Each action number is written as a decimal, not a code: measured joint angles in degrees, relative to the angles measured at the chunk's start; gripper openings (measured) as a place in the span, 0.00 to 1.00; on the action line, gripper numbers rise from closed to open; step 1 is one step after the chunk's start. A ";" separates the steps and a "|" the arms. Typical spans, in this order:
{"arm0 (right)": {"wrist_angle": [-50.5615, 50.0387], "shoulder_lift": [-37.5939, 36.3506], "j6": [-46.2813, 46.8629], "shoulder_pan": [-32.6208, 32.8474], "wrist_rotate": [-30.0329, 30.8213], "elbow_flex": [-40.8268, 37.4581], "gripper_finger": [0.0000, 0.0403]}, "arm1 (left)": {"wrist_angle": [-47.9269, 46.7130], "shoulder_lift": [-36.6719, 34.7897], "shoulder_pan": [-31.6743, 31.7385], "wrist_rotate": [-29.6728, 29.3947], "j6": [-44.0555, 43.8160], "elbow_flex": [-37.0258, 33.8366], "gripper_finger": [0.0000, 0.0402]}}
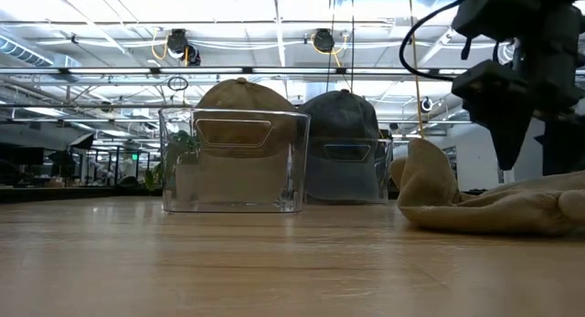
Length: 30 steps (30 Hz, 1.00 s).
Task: Pick & Place hat
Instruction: Put the right brown cap into the left transparent bin
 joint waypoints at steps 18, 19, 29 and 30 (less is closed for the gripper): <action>22.48 0.00 4.92 0.92 -0.27 -9.82 0.22 | -0.06 0.00 0.02 0.05 -1.37 0.00 0.84; 22.95 0.00 4.96 0.92 -0.24 -9.82 0.15 | -0.21 0.00 0.02 0.09 -1.36 0.00 0.84; 28.55 -1.64 2.38 0.92 -0.49 -9.45 0.01 | -1.84 0.00 0.02 -0.35 -0.82 0.00 0.84; 28.56 -2.35 1.51 0.92 -0.49 -9.23 0.01 | -1.80 0.00 0.02 -0.80 -1.33 0.00 0.84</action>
